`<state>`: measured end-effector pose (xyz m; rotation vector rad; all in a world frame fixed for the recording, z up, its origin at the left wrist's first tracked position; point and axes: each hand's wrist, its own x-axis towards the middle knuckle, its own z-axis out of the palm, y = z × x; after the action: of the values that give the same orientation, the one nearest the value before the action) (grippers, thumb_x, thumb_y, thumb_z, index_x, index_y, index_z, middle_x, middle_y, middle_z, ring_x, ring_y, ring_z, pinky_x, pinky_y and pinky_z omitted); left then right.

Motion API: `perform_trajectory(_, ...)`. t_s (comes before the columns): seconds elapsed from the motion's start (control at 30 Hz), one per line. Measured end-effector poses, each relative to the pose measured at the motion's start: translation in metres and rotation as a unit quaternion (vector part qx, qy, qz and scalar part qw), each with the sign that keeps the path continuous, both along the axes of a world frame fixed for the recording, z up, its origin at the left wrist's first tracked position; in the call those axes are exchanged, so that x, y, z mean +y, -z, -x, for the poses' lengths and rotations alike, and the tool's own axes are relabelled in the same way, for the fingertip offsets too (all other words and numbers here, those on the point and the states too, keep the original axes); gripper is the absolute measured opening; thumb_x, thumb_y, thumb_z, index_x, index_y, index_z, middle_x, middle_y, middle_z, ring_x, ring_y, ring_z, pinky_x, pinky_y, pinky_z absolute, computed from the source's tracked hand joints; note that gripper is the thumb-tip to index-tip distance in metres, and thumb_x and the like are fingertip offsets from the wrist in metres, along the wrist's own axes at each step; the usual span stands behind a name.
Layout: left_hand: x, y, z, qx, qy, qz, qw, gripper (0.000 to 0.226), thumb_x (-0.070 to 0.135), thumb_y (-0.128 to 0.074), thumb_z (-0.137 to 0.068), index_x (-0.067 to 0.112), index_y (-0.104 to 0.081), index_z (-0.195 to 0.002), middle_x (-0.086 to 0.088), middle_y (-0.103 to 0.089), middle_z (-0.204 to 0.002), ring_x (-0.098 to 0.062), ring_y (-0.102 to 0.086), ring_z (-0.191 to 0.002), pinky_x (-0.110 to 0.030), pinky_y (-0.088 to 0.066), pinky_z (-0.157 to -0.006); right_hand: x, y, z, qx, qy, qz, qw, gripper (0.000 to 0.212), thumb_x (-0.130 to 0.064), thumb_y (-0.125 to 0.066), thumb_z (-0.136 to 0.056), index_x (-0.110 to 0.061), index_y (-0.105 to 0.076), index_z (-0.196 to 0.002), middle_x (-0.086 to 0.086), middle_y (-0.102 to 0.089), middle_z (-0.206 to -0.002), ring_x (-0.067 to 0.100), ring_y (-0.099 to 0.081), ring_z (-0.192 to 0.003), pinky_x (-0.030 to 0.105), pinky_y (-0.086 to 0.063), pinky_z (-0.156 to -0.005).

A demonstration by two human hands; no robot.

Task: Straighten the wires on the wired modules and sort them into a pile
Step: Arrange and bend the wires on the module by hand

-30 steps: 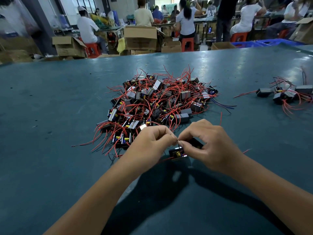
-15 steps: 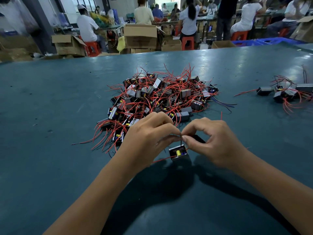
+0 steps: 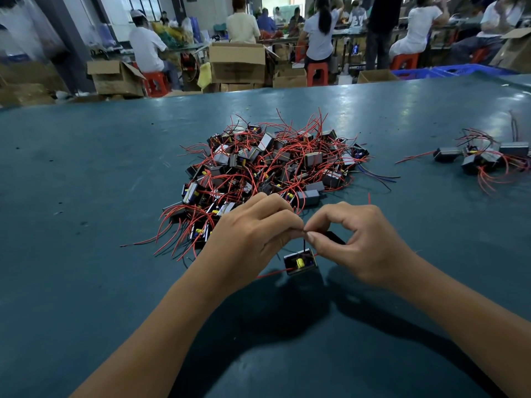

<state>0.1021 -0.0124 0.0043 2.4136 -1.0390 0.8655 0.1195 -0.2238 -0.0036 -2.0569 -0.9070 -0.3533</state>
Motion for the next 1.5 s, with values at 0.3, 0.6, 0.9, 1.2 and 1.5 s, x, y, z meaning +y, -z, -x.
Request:
perform_trajectory(0.3,-0.002,0.002,0.006,0.258,0.019,0.108,0.960,0.012,0.024,-0.056,-0.102,0.017,-0.059,-0.093,0.019,-0.048,-0.079,-0.003,-0.045,-0.068,-0.013,-0.033,-0.061,0.002,-0.001,0.003,-0.092,0.016,0.036,0.995,0.003,-0.017,-0.070,-0.084,-0.019,-0.071,-0.083,-0.018,-0.061,-0.075,0.005,-0.052,-0.076,0.017,-0.037,-0.077)
perform_trajectory(0.6,-0.004,0.005,0.003,0.434,0.077,0.257,0.860,0.015,0.035,-0.058,-0.096,0.032,-0.066,-0.084,0.015,-0.048,-0.065,-0.008,-0.038,-0.060,-0.023,-0.033,-0.056,0.002,0.001,0.001,-0.054,0.007,0.001,0.998,0.004,-0.020,-0.068,-0.084,-0.022,-0.069,-0.081,-0.016,-0.065,-0.074,0.003,-0.059,-0.075,0.016,-0.040,-0.076)
perform_trajectory(0.9,-0.001,0.014,-0.001,0.441,0.054,0.232,0.865,0.003,0.026,-0.069,-0.094,0.025,-0.068,-0.097,0.015,-0.061,-0.077,-0.011,-0.048,-0.065,-0.022,-0.040,-0.060,0.000,0.004,-0.006,0.013,0.011,-0.046,0.999,0.011,-0.018,-0.069,-0.086,-0.028,-0.069,-0.081,-0.018,-0.068,-0.077,-0.001,-0.064,-0.073,0.005,-0.041,-0.070)
perform_trajectory(1.2,-0.006,0.027,-0.009,0.387,0.031,0.234,0.891,0.008,0.032,-0.071,-0.092,0.027,-0.069,-0.086,0.015,-0.064,-0.071,-0.001,-0.054,-0.062,-0.018,-0.044,-0.060,-0.003,0.004,-0.011,0.036,0.015,-0.043,0.998,0.005,-0.022,-0.072,-0.086,-0.024,-0.072,-0.082,-0.013,-0.071,-0.079,0.002,-0.066,-0.075,0.007,-0.043,-0.071)
perform_trajectory(1.5,0.000,0.026,-0.011,0.359,-0.033,0.203,0.910,0.006,0.026,-0.075,-0.089,0.025,-0.069,-0.089,0.016,-0.067,-0.078,0.000,-0.055,-0.062,-0.015,-0.044,-0.059,-0.016,0.013,-0.027,0.098,0.053,0.015,0.994,0.009,-0.025,-0.073,-0.088,-0.031,-0.066,-0.090,-0.019,-0.073,-0.082,-0.003,-0.068,-0.083,0.014,-0.048,-0.075)
